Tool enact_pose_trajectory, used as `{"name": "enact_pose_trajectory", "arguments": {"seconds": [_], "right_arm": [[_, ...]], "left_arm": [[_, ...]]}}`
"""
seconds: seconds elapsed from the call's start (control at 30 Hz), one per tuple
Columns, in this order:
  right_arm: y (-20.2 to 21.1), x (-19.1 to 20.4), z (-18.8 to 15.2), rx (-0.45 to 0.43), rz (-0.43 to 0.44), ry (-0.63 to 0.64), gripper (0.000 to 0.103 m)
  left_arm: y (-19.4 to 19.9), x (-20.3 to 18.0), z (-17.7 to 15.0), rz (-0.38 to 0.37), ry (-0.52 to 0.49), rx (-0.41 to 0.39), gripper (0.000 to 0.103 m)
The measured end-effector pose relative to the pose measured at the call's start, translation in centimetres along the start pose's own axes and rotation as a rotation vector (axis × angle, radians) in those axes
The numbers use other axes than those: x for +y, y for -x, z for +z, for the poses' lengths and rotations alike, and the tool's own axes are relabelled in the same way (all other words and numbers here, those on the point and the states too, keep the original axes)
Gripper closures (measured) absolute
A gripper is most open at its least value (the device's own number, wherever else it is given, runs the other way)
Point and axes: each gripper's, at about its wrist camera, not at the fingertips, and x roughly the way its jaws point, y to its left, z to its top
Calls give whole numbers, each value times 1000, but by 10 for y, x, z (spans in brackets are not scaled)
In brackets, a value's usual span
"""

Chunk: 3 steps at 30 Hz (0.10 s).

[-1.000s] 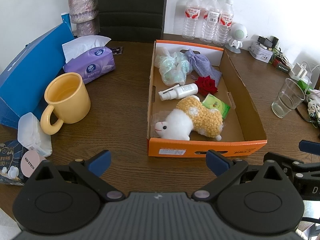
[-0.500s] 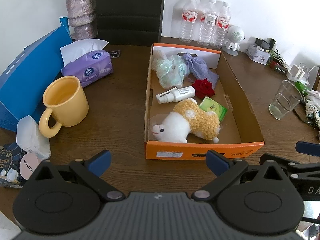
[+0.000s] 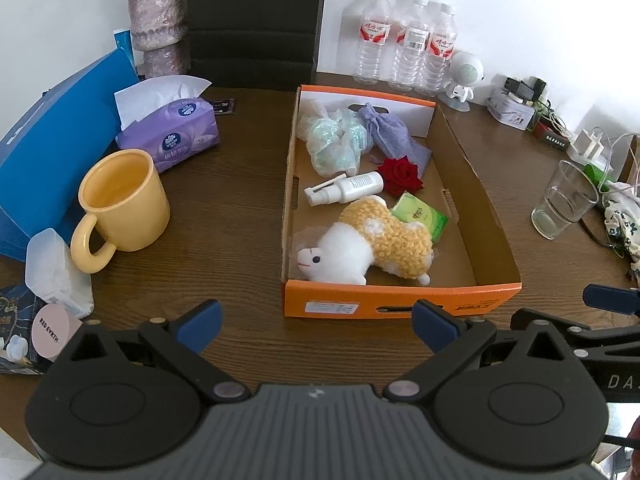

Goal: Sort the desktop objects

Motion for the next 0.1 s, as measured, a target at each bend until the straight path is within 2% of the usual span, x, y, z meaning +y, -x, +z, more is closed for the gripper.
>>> {"name": "enact_pose_trajectory", "arguments": {"seconds": [0.1], "right_arm": [[-1,0,0,2,1,-1,0]], "left_arm": [[0,-1,0,2,-3,-1,0]]}}
